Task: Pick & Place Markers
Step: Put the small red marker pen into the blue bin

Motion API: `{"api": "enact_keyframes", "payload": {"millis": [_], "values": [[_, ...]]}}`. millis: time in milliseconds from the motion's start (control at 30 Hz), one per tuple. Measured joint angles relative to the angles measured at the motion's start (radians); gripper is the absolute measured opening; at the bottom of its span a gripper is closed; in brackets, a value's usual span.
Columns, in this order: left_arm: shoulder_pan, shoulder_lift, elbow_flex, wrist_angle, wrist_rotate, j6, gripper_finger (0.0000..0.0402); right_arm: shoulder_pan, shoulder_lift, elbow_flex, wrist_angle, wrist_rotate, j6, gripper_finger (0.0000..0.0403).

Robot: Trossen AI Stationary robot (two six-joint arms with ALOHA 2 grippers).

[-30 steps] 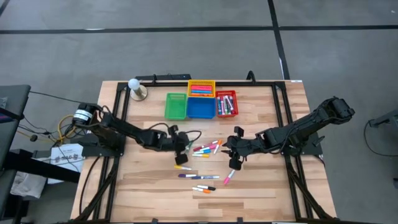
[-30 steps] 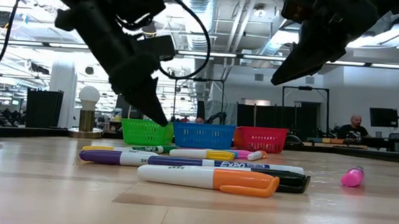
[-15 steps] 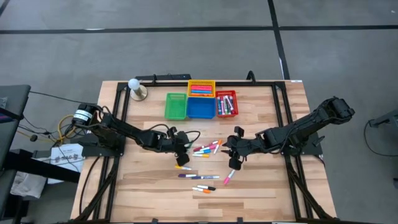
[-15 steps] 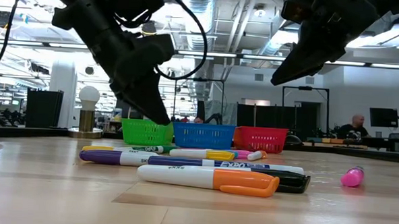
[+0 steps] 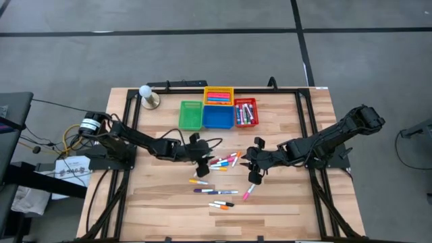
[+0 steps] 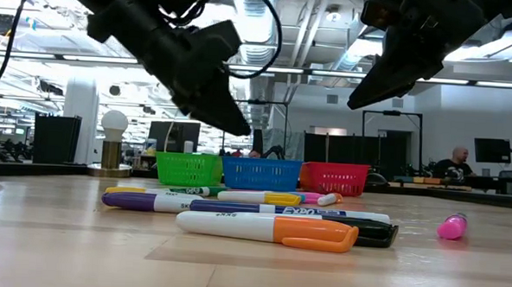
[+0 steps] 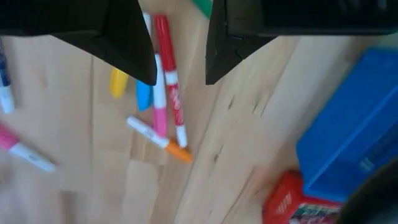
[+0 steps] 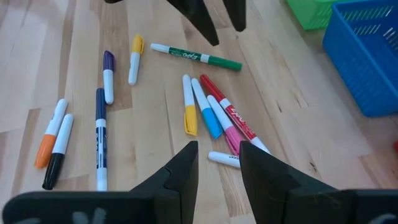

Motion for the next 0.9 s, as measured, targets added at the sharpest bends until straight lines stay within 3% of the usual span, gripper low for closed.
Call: {"api": "enact_keyframes", "payload": {"millis": [133, 367, 900], "values": [[0.055, 0.038, 0.001, 0.064, 0.093, 0.033, 0.0128, 0.0, 0.0, 0.0, 0.0, 0.0, -0.002, 0.0107], [0.088, 0.157, 0.001, 0.128, 0.167, 0.068, 0.0118, 0.0, 0.0, 0.0, 0.0, 0.0, -0.007, 0.0107], [0.061, 0.203, 0.001, 0.192, 0.196, 0.116, 0.0117, 0.0, 0.0, 0.0, -0.012, 0.001, -0.009, 0.0107]]}}
